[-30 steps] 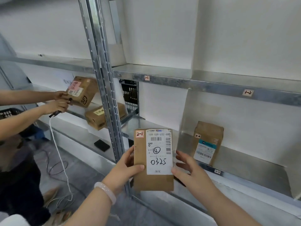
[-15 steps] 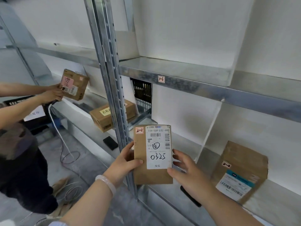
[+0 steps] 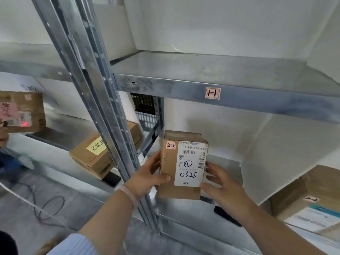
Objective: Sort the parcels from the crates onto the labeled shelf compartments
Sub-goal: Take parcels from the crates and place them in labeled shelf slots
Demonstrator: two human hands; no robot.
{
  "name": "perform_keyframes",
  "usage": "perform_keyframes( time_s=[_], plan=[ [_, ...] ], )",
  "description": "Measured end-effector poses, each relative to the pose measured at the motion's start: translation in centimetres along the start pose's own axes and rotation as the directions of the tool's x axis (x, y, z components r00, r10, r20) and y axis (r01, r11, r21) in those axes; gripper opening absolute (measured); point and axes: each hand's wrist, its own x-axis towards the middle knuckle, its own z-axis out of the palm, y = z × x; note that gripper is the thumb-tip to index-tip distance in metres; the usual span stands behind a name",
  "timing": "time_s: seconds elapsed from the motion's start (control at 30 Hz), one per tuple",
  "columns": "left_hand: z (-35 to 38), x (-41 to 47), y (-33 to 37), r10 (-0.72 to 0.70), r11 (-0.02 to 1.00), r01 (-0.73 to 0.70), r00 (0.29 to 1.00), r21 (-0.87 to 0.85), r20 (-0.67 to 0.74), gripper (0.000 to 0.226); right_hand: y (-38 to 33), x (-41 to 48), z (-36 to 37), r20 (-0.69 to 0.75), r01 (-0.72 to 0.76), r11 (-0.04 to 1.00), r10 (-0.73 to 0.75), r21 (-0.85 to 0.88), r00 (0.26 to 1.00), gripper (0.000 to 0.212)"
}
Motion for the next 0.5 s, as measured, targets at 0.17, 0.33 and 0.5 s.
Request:
perform_keyframes(
  time_s=[0.17, 0.33, 0.5],
  plan=[
    [-1.9, 2.7, -0.5, -0.005, 0.999, 0.002, 0.996, 0.034, 0.087, 0.097, 0.5, 1.5, 1.4, -0.089, -0.053, 0.996, 0.059, 0.068, 0.994, 0.054],
    [-3.0, 4.7, -1.5, -0.026, 0.998, 0.018, 0.989, 0.055, 0.148, 0.112, 1.1, 2.5, 2.3, -0.174, -0.082, 0.989, 0.103, 0.122, 0.979, 0.058],
    [-3.9, 5.8, -2.6, -0.027, 0.997, 0.016, 0.987, 0.073, 0.160, 0.103, 1.4, 2.4, 3.7, -0.216, -0.134, 0.985, 0.155, 0.107, 0.964, 0.058]
  ],
)
